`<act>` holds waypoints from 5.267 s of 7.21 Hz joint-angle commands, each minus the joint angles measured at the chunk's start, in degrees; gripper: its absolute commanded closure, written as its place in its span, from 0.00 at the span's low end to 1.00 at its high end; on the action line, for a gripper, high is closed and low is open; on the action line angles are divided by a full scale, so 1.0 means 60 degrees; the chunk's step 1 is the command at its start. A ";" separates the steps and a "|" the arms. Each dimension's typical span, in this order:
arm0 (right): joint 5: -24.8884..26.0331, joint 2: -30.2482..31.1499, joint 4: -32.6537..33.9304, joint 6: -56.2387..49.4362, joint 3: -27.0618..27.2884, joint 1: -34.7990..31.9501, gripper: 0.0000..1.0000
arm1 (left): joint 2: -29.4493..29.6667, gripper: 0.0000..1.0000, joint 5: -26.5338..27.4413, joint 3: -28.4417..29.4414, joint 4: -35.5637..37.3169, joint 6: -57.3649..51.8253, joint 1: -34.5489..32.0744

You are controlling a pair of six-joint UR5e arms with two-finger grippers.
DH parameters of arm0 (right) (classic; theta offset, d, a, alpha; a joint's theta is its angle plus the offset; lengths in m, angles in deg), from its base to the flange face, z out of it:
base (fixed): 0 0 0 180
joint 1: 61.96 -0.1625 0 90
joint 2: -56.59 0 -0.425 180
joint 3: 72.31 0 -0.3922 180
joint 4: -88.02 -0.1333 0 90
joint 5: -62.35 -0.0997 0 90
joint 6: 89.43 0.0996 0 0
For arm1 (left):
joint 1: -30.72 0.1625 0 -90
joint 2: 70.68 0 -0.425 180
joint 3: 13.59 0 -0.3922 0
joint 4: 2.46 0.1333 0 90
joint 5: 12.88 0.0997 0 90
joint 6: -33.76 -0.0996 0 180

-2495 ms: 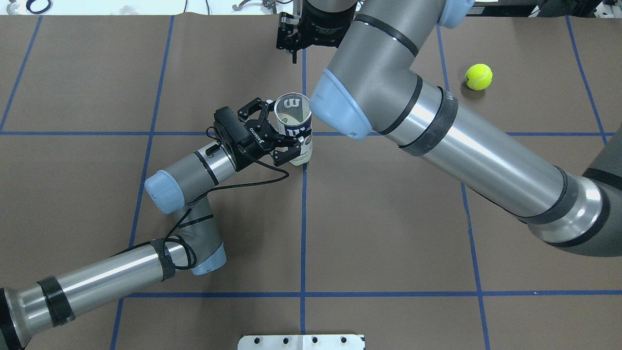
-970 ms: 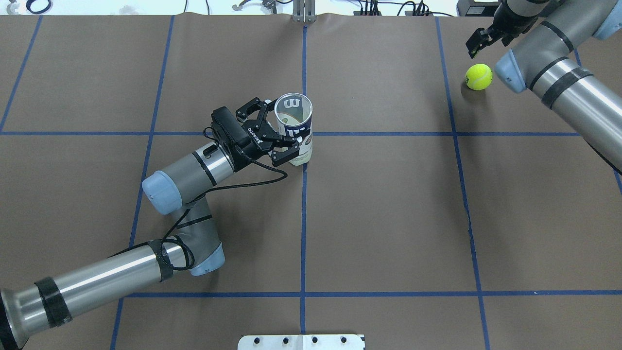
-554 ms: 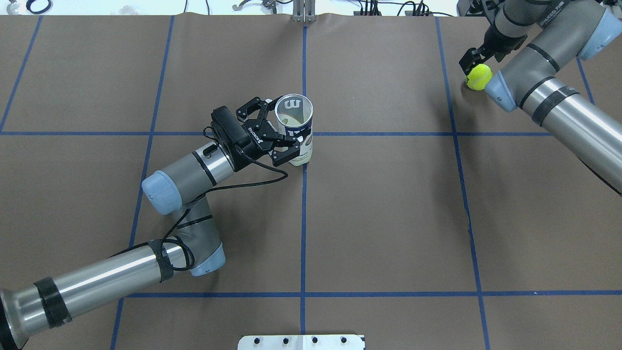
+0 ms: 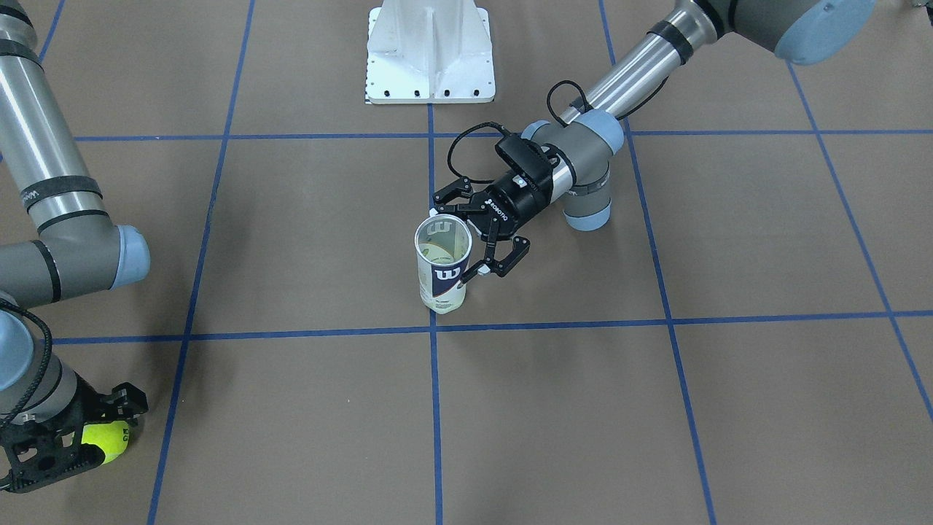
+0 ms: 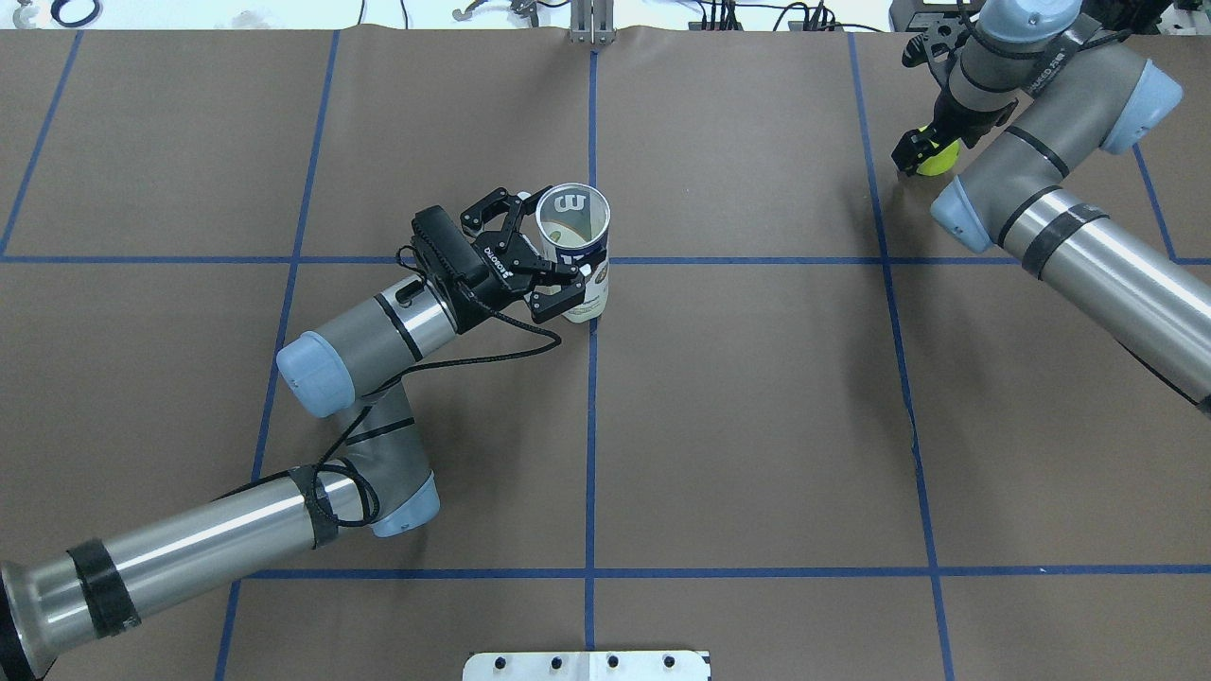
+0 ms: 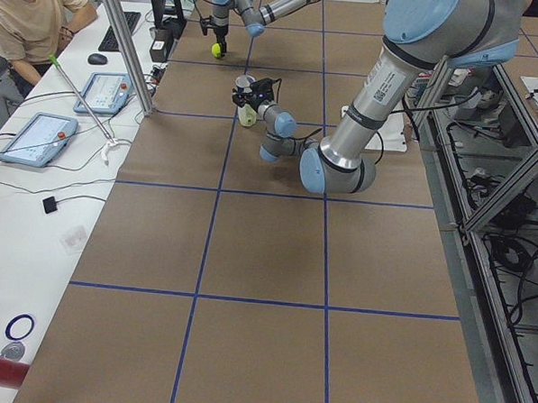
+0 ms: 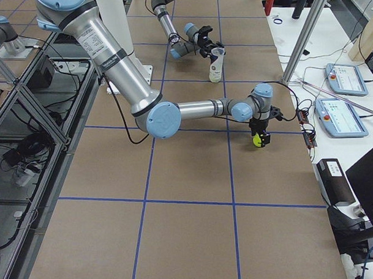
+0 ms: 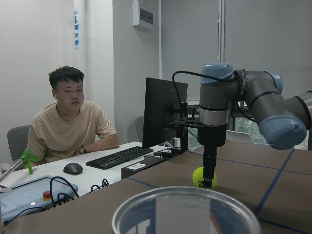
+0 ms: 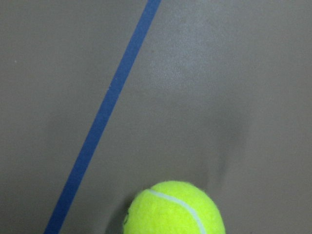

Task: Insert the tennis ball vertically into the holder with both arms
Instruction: 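Grasp the second tennis ball with the right gripper, then carry the second ball with the right gripper above the can's opening, then open the right gripper to drop the ball into the can, then lower the can onto the table and open the left gripper while the right arm withdraws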

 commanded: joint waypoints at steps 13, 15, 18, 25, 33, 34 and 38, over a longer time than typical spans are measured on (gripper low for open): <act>-0.0419 -0.2982 0.6402 0.8403 0.7217 0.2614 1.00 | 0.0000 0.01 0.0000 -0.0001 0.0015 0.0000 0.0044; 0.0342 -0.3146 0.6392 0.8785 0.7218 0.3319 0.99 | 0.0000 0.01 0.0000 0.0000 0.0015 0.0000 0.0044; 0.0550 -0.3234 0.6377 0.8684 0.7189 0.3410 0.39 | 0.0000 0.01 0.0000 -0.0001 0.0015 0.0000 0.0044; 0.0551 -0.3235 0.6363 0.8158 0.7130 0.3352 0.02 | 0.0000 0.01 0.0000 0.0014 0.0015 0.0000 0.0059; -0.1539 -0.0603 0.6275 0.1778 0.6866 -0.0642 0.02 | -0.0378 0.01 -0.0073 -0.1769 0.0776 0.0029 -0.0467; -0.2065 0.0185 0.6014 0.0652 0.6866 -0.1344 0.02 | -0.0801 0.01 -0.0102 -0.2208 0.0878 0.0029 -0.0599; -0.2569 0.3469 0.5118 -0.2999 0.6706 -0.3572 0.02 | -0.3961 0.01 -0.1152 -0.6552 0.5303 0.0044 -0.2162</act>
